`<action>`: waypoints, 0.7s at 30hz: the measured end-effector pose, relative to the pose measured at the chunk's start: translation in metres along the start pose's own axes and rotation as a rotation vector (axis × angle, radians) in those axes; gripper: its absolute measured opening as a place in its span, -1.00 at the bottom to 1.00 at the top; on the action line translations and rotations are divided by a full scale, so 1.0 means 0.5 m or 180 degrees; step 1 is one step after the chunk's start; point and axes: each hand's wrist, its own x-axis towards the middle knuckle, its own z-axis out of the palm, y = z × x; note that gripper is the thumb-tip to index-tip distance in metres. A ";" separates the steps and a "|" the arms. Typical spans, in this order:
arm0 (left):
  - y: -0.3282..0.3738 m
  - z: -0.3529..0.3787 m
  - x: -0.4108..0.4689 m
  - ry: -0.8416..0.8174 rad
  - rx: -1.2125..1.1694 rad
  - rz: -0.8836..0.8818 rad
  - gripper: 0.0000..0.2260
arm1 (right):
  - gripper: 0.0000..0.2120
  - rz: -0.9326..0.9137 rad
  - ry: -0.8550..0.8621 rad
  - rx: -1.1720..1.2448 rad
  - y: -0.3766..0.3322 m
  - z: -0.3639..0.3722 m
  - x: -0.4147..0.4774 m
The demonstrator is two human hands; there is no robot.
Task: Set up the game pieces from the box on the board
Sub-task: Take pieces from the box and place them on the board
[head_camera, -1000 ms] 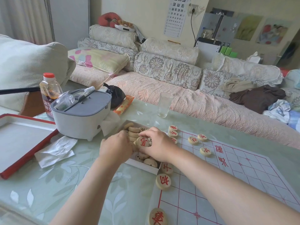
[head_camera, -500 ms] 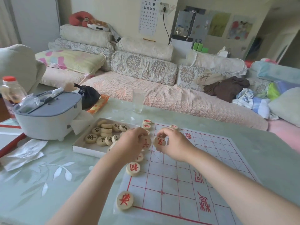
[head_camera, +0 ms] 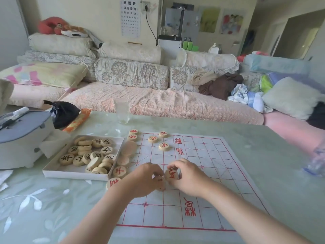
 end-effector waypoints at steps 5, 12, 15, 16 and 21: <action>-0.006 0.007 -0.001 -0.0099 0.0037 -0.0027 -0.60 | -0.58 0.0017 0.0012 0.0075 -0.003 0.012 -0.005; 0.007 -0.003 -0.013 0.0233 -0.0392 -0.0190 -0.68 | -0.45 -0.0132 0.0249 0.0507 -0.033 0.020 -0.010; 0.018 -0.015 -0.023 0.0447 -0.0997 -0.0367 -0.76 | -0.43 -0.0321 0.0390 0.0721 -0.056 0.021 -0.012; 0.016 -0.017 -0.029 0.0475 -0.1146 -0.0426 -0.77 | -0.41 -0.0337 0.0389 0.0750 -0.060 0.024 -0.010; -0.013 -0.034 -0.062 0.0619 -0.1403 -0.0640 -0.76 | -0.42 -0.0012 -0.0113 0.0375 -0.057 0.035 -0.008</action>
